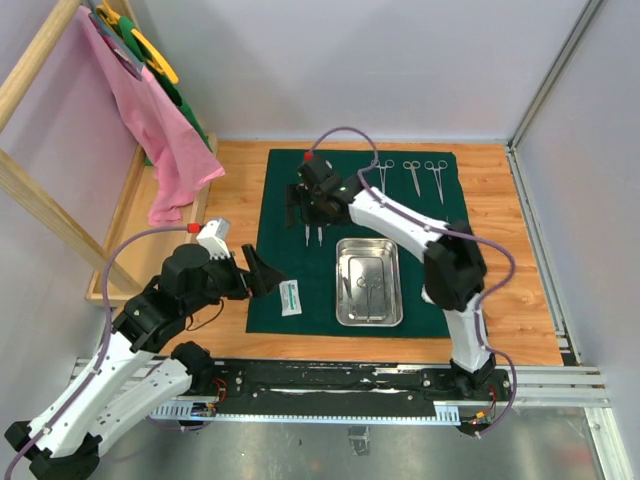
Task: Open and lay out the surgical kit
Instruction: Place the medical item in the surgical kit, then pick up the medical item from the container.
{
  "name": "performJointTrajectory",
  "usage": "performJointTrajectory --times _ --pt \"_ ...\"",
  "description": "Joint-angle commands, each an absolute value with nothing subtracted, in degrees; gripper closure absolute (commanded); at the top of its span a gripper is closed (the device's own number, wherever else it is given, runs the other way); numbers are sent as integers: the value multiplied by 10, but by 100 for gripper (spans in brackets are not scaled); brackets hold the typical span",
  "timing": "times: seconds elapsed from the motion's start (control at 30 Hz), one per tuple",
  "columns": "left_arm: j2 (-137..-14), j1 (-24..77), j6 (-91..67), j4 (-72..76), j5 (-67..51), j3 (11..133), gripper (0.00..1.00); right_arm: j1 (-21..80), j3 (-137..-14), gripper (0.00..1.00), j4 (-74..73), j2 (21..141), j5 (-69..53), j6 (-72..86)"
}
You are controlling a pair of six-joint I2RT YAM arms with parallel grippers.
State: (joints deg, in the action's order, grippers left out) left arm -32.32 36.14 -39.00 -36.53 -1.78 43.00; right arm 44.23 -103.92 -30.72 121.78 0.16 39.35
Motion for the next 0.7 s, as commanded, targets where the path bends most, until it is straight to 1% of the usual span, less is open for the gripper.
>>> performJointTrajectory --times 0.0,0.1,0.2,0.33,0.47,0.67 --pt "-339 361 -383 -345 -3 455 1 460 -984 0 -292 1063 -12 317" --pt "-355 361 -382 -333 1 452 1 461 -884 1 -315 967 9 297" --pt "-371 361 -385 -314 4 439 1 461 -774 0 -338 890 15 299" --pt "-395 361 -392 -282 3 420 1 477 -648 6 -366 826 27 316" --pt "-423 361 -397 -255 -4 414 1 529 -555 9 -367 806 53 337" --pt "-443 361 -395 -242 -9 416 1 570 -537 12 -355 859 69 363"
